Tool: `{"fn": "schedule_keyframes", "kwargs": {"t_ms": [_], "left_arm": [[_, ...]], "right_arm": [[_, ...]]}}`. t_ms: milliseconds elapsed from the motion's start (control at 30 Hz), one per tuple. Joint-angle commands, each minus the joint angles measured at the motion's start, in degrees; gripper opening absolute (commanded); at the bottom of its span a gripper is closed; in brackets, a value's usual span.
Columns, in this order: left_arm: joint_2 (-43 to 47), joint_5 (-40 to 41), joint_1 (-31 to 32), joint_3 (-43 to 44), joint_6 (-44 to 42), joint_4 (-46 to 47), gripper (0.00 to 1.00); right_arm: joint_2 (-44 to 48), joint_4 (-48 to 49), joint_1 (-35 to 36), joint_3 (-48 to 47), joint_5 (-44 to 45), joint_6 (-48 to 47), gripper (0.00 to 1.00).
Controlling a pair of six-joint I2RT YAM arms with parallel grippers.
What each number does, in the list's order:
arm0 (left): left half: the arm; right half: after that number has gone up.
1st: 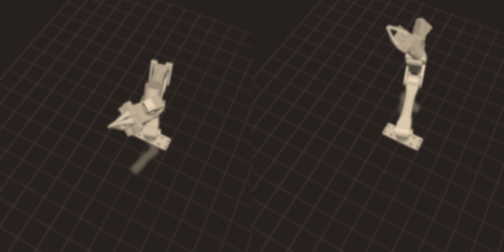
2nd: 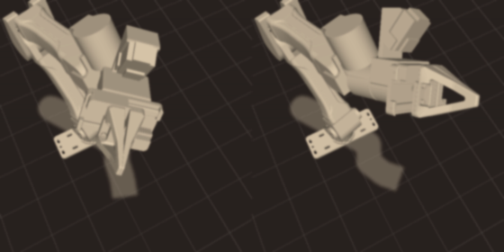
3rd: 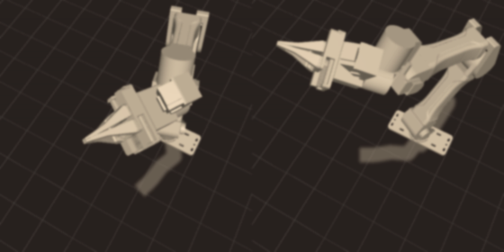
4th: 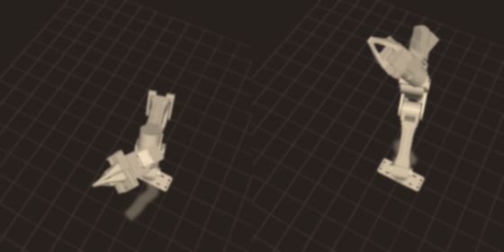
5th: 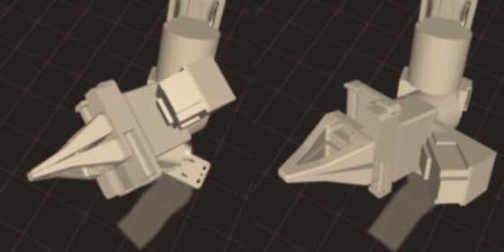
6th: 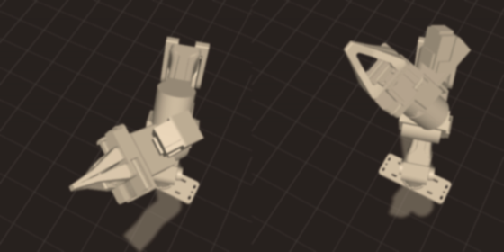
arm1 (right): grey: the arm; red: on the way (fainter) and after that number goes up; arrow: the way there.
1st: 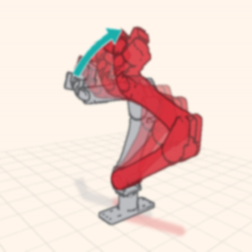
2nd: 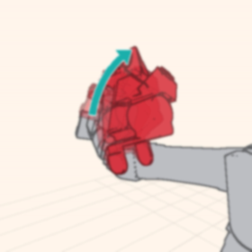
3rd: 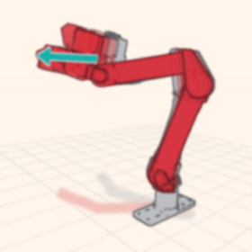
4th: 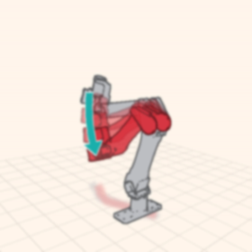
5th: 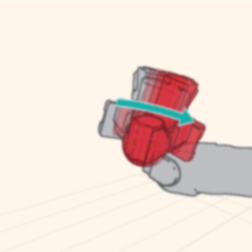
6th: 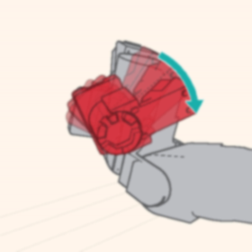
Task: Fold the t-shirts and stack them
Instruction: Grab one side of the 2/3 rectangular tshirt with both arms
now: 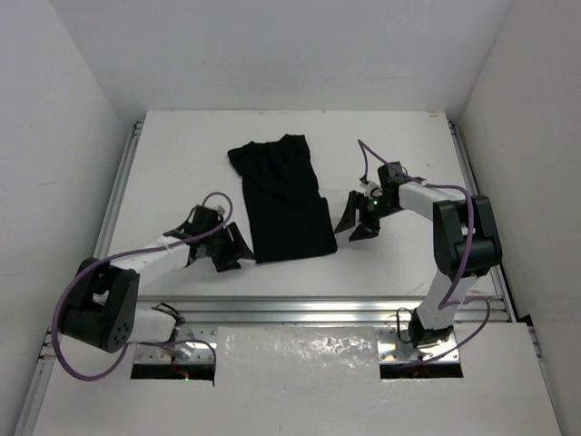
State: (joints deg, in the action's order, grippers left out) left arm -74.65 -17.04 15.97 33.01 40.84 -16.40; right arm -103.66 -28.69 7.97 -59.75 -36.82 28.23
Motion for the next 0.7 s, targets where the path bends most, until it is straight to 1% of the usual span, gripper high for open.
{"fn": "schedule_keyframes", "kwargs": {"t_ms": [0,67,133,200,300,400,500,567,667], "left_arm": [[-1.28,-8.62,1.69,-4.79,3.45,12.24,0.52],[-3.56,-6.7,3.8,-5.06,4.51,13.24,0.49],[-5.15,-5.82,5.47,-5.94,5.91,17.87,0.47],[-6.46,-4.5,6.27,-5.68,6.27,19.56,0.46],[-9.45,0.32,6.62,-5.24,6.79,18.87,0.43],[-9.11,3.75,6.62,-5.5,8.46,16.76,0.42],[-8.06,5.78,6.62,-6.29,9.34,16.49,0.42],[-7.96,6.66,6.62,-6.3,9.17,14.31,0.42],[-9.8,6.58,6.62,-6.38,8.99,15.43,0.35]], "right_arm": [[-0.84,-0.67,-0.32,2.7,2.45,-3.79,0.6],[-1.46,1.26,-0.23,3.76,1.84,-4.15,0.59],[-2.95,3.53,-0.23,4.2,-0.61,-4.67,0.59],[-4.27,3.81,0.2,4.02,-0.62,-5.11,0.58],[-6.47,4.16,0.65,4.02,-2.2,-5.73,0.56],[-6.21,5.91,1.0,5.51,-2.73,-5.38,0.55],[-6.38,6.45,1.0,6.13,-3.26,-5.29,0.55],[-7.43,6.45,1.09,5.87,-4.05,-4.76,0.56],[-8.57,7.07,1.17,5.52,-4.23,-4.15,0.56]]}}
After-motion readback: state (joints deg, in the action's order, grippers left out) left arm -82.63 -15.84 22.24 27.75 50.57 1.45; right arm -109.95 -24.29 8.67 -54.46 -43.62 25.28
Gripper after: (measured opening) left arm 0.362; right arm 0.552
